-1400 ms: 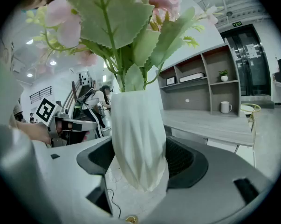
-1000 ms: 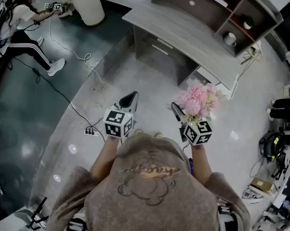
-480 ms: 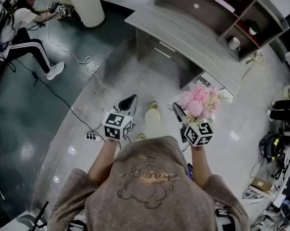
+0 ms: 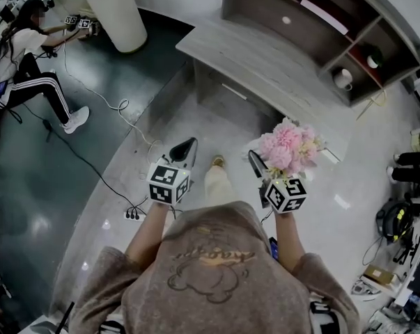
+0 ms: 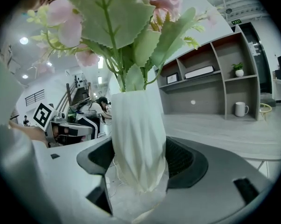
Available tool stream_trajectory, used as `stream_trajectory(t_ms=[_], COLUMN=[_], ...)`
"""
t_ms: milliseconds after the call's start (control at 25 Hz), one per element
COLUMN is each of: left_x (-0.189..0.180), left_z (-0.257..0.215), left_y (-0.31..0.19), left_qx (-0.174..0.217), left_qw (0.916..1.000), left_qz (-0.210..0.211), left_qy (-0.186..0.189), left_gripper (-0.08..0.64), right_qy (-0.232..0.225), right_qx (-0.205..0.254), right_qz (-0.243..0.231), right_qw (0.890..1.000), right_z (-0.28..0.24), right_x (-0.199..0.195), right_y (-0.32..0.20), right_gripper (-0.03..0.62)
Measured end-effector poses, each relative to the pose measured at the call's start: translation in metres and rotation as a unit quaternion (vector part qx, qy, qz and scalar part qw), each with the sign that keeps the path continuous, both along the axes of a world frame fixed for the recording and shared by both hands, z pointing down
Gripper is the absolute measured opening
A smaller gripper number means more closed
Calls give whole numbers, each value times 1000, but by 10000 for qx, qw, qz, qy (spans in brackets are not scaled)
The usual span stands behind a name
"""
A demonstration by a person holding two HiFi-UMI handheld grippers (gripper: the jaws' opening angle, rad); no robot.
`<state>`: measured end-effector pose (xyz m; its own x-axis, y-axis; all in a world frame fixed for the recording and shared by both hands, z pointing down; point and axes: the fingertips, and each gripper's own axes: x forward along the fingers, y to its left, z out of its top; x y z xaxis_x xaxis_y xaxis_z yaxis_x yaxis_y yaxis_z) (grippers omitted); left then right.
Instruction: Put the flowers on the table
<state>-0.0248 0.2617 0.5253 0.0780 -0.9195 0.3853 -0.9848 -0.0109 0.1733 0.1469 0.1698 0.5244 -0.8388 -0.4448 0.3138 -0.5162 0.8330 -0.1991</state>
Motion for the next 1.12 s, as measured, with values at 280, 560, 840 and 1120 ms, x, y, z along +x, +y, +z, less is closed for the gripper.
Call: stream_trajectory(t_ms=[280,560,840,1120], left_x=[-41,-70,-86,-105], left_z=[-21,-34,-38,-37], left_y=[-93,-185,-231,-272], left_qx=[30,40,34,12], left_qw=[10000,9999,9998,9996], left_qz=[-74,-100,-38,213], left_qy=[-24,-124,-177,-165], left_gripper=[11,11,11,11], right_qy=[30,-13,-47,-18], right_qx=[-23,-8,-56,-46], right_qz=[-110,-102,-66,119], right_qw=[9999,9999,10000,9999], right_z=[-16,-24,-24,-27], right_x=[-40,-67,-87,-103], right_y=[-89,-185,-231,-259], right_gripper=[334,334,334,334])
